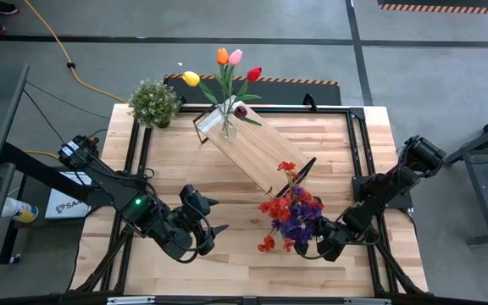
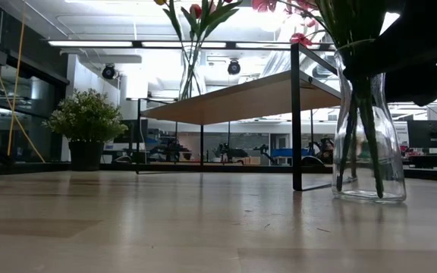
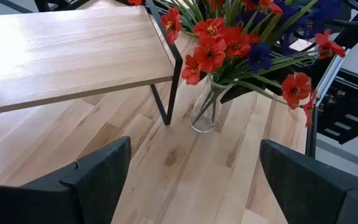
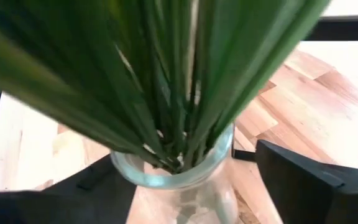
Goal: Pick and place flowers into a vace then onto a shelf
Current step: Put the transparent flower vase on the shelf
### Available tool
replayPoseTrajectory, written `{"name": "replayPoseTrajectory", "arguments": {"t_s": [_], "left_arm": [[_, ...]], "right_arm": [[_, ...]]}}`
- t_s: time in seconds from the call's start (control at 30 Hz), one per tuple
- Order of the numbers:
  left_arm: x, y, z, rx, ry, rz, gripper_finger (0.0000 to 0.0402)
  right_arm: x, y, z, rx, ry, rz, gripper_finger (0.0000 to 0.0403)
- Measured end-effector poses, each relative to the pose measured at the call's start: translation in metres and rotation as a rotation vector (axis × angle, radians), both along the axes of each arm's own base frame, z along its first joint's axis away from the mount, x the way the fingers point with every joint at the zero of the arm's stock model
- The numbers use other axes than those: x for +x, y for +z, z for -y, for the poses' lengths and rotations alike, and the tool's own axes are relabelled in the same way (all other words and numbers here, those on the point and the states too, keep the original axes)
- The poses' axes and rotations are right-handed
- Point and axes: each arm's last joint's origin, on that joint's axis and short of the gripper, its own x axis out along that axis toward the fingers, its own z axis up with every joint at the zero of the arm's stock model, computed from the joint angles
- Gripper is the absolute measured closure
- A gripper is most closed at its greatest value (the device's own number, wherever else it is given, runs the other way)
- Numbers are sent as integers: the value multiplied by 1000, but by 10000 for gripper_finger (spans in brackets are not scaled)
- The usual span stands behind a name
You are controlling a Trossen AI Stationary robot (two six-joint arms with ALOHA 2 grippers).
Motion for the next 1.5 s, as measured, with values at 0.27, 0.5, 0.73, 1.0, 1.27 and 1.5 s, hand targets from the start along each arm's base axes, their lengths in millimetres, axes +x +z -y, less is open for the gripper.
{"name": "replayPoseTrajectory", "arguments": {"t_s": [0.27, 0.5, 0.73, 1.0, 1.27, 1.5], "left_arm": [[0, 0, 0, 0, 0, 0, 14], [0, 0, 0, 1, 0, -1, 14], [0, 0, 0, 0, 0, 0, 14], [0, 0, 0, 1, 0, -2, 14], [0, 0, 0, -2, -4, -5, 14], [0, -1, 1, -26, -29, -20, 14]], "right_arm": [[-1, 0, -1, -17, -4, 7, 206], [-4, 3, -8, -42, 27, 29, 237], [-4, 5, -11, -13, 30, 61, 237], [4, 25, -22, 112, 161, 182, 237], [0, 64, -32, 158, 234, 357, 237], [6, 126, -45, 23, 229, 426, 237]]}}
